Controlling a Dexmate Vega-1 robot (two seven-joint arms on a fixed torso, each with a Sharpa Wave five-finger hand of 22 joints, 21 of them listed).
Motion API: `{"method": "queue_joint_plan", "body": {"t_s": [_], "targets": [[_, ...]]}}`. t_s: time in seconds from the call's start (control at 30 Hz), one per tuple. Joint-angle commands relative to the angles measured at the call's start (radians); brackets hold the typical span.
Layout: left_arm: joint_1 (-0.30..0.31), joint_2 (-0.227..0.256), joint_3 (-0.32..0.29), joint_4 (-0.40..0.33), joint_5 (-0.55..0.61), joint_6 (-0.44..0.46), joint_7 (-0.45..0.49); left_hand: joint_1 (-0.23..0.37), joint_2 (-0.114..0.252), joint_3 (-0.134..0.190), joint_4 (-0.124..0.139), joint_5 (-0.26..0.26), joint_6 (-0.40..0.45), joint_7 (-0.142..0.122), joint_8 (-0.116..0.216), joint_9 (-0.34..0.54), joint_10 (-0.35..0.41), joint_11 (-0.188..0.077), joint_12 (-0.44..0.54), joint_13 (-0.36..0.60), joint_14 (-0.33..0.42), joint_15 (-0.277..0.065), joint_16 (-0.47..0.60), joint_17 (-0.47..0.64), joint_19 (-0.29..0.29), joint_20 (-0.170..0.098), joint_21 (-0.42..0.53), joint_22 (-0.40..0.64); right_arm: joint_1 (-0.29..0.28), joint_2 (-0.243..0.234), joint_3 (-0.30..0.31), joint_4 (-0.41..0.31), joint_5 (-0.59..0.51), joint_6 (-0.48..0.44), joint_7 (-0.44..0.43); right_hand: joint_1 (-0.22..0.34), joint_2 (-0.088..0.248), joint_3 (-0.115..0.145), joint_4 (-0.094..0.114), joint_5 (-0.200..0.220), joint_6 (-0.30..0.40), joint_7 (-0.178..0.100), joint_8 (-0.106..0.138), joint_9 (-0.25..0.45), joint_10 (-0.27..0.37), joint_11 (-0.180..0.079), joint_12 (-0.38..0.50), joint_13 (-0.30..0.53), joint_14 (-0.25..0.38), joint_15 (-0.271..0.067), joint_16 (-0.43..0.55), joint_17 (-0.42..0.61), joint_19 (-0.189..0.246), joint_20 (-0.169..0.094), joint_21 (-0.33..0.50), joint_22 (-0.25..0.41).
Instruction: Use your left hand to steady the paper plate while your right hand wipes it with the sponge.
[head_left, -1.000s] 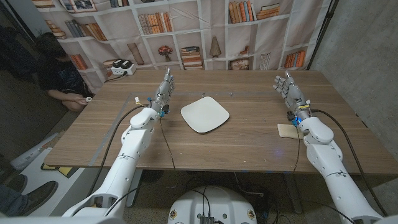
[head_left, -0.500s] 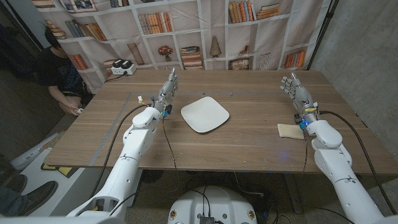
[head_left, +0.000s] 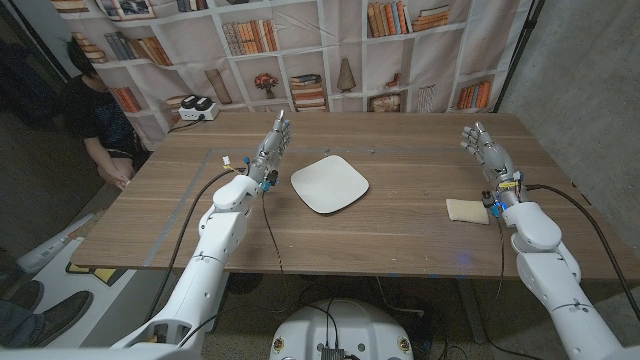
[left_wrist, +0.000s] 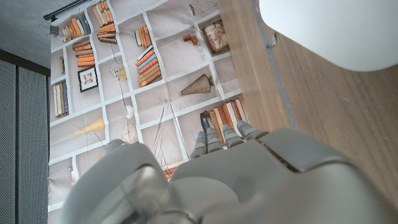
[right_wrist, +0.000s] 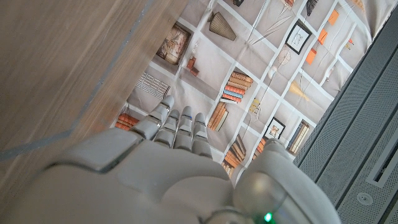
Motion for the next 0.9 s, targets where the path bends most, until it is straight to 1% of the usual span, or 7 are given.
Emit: {"method": "queue_joint_plan", "body": {"t_s": [0.03, 0.13, 0.23, 0.43, 0.6, 0.77, 0.9], "targets": [[0.014, -0.007, 0.001, -0.017, -0.006, -0.012, 0.002, 0.012, 0.002, -0.002, -0.003, -0.007, 0.002, 0.001, 0.003, 0.002, 0.008, -0.003, 0.004, 0.005, 0.005, -0.003, 0.007, 0.003, -0.001, -0.049, 0.005, 0.005, -0.083, -0.009, 0.028, -0.059, -0.062, 0.035, -0.072, 0.012, 0.001, 0.004, -0.006, 0.000, 0.012, -0.004, 0.002, 0.004, 0.010, -0.008, 0.003, 0.004, 0.012, -0.003, 0.003, 0.006, 0.013, -0.040, -0.002, 0.002], [0.025, -0.011, 0.000, -0.031, -0.006, -0.011, 0.011, 0.016, 0.004, -0.003, -0.004, -0.009, 0.010, 0.003, 0.002, 0.003, 0.015, -0.003, 0.004, 0.005, 0.016, 0.000, 0.009, 0.004, 0.022, -0.046, 0.013, 0.005, -0.100, -0.011, 0.033, -0.069, -0.079, 0.049, -0.090, 0.013, 0.002, 0.004, -0.007, 0.001, 0.016, -0.006, 0.002, 0.004, 0.013, -0.012, 0.002, 0.004, 0.016, -0.007, 0.003, 0.006, 0.018, -0.041, -0.002, 0.002], [0.035, -0.010, -0.001, -0.047, -0.003, -0.007, 0.021, 0.019, 0.005, -0.004, -0.004, -0.011, 0.014, 0.005, 0.001, 0.003, 0.020, -0.002, 0.004, 0.005, 0.024, 0.002, 0.010, 0.004, 0.038, -0.052, 0.018, 0.006, -0.119, -0.013, 0.039, -0.084, -0.097, 0.051, -0.107, 0.015, 0.003, 0.005, -0.008, 0.002, 0.021, -0.010, 0.003, 0.004, 0.015, -0.017, 0.002, 0.004, 0.020, -0.008, 0.003, 0.006, 0.021, -0.041, -0.002, 0.002], [0.051, -0.011, -0.004, -0.067, 0.002, -0.003, 0.039, 0.021, 0.006, -0.005, -0.005, -0.013, 0.018, 0.006, 0.001, 0.003, 0.027, -0.002, 0.004, 0.005, 0.027, 0.003, 0.010, 0.005, 0.042, -0.056, 0.018, 0.006, -0.148, -0.017, 0.052, -0.109, -0.076, 0.036, -0.103, 0.018, 0.005, 0.006, -0.011, 0.003, 0.028, -0.013, 0.003, 0.004, 0.023, -0.026, 0.003, 0.005, 0.025, -0.012, 0.002, 0.006, 0.027, -0.045, -0.003, 0.002], [0.060, -0.015, -0.003, -0.080, 0.008, -0.001, 0.055, 0.028, 0.008, -0.009, -0.006, -0.019, 0.048, 0.013, 0.005, 0.003, 0.059, 0.000, 0.009, 0.006, 0.062, 0.002, 0.016, 0.006, 0.079, -0.059, 0.027, 0.007, -0.181, -0.025, 0.068, -0.145, -0.111, 0.025, -0.128, 0.021, 0.006, 0.007, -0.013, 0.004, 0.029, -0.017, 0.002, 0.005, 0.023, -0.028, 0.002, 0.005, 0.027, -0.013, 0.001, 0.006, 0.030, -0.046, -0.004, 0.002], [0.059, -0.008, -0.001, -0.090, 0.004, 0.017, 0.048, 0.029, 0.008, -0.010, -0.006, -0.021, 0.051, 0.013, 0.004, 0.003, 0.062, 0.001, 0.008, 0.006, 0.068, 0.000, 0.016, 0.006, 0.087, -0.060, 0.029, 0.008, -0.207, -0.030, 0.081, -0.168, -0.107, 0.007, -0.129, 0.023, 0.007, 0.008, -0.015, 0.004, 0.029, -0.018, 0.001, 0.005, 0.024, -0.031, 0.001, 0.005, 0.028, -0.015, 0.001, 0.006, 0.031, -0.046, -0.005, 0.002], [0.046, -0.017, -0.010, -0.071, -0.052, 0.015, -0.007, 0.031, 0.007, -0.012, -0.007, -0.023, 0.066, 0.016, 0.007, 0.004, 0.075, 0.009, 0.010, 0.006, 0.079, 0.003, 0.017, 0.007, 0.099, -0.057, 0.032, 0.008, -0.233, -0.035, 0.090, -0.194, -0.109, -0.019, -0.130, 0.034, 0.019, 0.015, -0.019, 0.007, 0.033, -0.016, 0.001, 0.005, 0.025, -0.027, -0.001, 0.005, 0.030, -0.013, -0.001, 0.006, 0.032, -0.047, -0.007, 0.002]]}}
